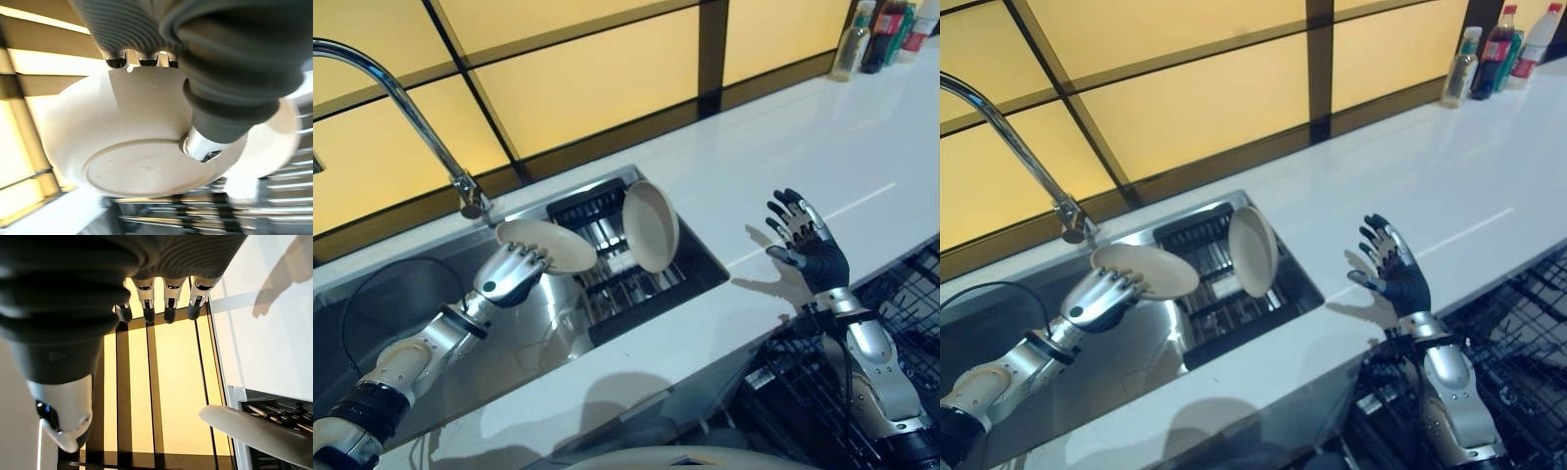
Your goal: Pick up plates and place into dishwasher.
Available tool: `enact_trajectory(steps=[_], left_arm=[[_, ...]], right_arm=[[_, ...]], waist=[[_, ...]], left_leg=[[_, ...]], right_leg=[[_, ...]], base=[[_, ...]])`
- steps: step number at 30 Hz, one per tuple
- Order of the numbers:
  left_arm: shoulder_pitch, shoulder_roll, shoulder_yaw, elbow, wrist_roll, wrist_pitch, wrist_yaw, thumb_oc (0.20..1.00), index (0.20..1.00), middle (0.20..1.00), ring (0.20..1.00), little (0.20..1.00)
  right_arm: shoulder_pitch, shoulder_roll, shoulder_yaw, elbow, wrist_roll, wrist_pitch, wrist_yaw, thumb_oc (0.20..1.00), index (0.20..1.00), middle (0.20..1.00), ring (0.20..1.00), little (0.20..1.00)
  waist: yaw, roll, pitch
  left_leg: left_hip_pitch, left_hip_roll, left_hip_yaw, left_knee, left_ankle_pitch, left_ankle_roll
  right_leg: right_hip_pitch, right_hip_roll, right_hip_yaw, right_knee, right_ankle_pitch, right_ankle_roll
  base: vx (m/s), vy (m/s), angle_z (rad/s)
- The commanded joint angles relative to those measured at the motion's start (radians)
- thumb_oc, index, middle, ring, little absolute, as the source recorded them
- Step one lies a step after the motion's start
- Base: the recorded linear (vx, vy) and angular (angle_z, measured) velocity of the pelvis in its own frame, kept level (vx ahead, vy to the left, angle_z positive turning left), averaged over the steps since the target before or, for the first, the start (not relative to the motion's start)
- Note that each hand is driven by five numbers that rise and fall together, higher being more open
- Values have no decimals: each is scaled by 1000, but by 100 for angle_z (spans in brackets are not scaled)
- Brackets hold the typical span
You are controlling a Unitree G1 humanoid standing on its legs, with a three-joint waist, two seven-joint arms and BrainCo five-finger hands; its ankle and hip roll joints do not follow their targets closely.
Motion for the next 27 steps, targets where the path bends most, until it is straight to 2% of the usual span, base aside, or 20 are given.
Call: enact_trajectory(steps=[1,5,9,12,14,17,19,22,24,27], left_arm=[[-39,69,151,-23,-97,64,79,200,200,200,200,200],[-18,57,214,-36,-199,66,92,200,200,200,200,200],[11,-9,294,-61,-365,3,87,200,200,200,200,200],[35,-82,363,-109,-431,-56,65,200,200,200,200,200],[41,-121,387,-142,-467,-70,27,200,200,200,200,200],[41,-176,398,-190,-530,-108,-51,200,200,200,200,200],[36,-205,391,-218,-619,-135,-141,200,200,200,200,200],[9,-249,354,-281,-818,-129,-336,200,200,200,200,200],[-15,-274,326,-310,-921,-136,-456,200,200,200,200,200],[-47,-300,288,-357,-1042,-118,-574,200,200,200,200,200]], right_arm=[[-54,55,-15,-35,0,-82,8,1000,1000,1000,1000,1000],[-59,56,-24,-52,-2,-80,6,1000,1000,1000,1000,1000],[-73,70,-24,-74,-30,-85,-8,1000,1000,1000,1000,1000],[-85,88,-19,-89,-51,-84,-5,1000,1000,1000,1000,1000],[-95,97,-14,-97,-62,-81,-2,1000,1000,1000,1000,1000],[-114,107,4,-108,-84,-85,7,1000,1000,1000,1000,1000],[-130,102,22,-118,-200,-100,-22,1000,1000,1000,1000,1000],[-185,49,60,-147,-365,-86,-106,1000,1000,1000,1000,1000],[-244,29,82,-145,-411,-70,-129,1000,1000,1000,1000,1000],[-321,2,110,-143,-423,-41,-122,1000,1000,1000,1000,1000]], waist=[[48,-52,7],[58,-54,-2],[77,-59,-9],[92,-66,-17],[100,-70,-20],[116,-78,-26],[125,-82,-28],[141,-88,-25],[151,-91,-24],[161,-94,-25]], left_leg=[[42,-39,-1,52,-200,38],[42,-34,-6,47,-197,33],[41,-31,-17,44,-196,30],[42,-27,-27,41,-195,27],[41,-25,-32,41,-196,25],[39,-21,-39,42,-196,22],[39,-20,-45,43,-197,21],[41,-18,-52,42,-197,20],[43,-18,-55,44,-199,20],[43,-17,-57,45,-200,18]], right_leg=[[-130,-20,19,-133,179,98],[-121,-14,13,-147,176,93],[-111,-10,7,-157,171,87],[-101,-5,3,-164,166,83],[-97,-3,2,-167,164,81],[-89,-1,-4,-173,160,78],[-85,1,-6,-175,158,78],[-80,2,-11,-176,158,79],[-78,3,-14,-177,159,78],[-73,3,-18,-179,160,79]], base=[[-26,-30,9],[-16,-19,8],[-8,-21,6],[8,-30,8],[3,-28,9],[-1,-35,4],[-2,-35,11],[-3,-10,3],[0,0,0],[0,0,0]])
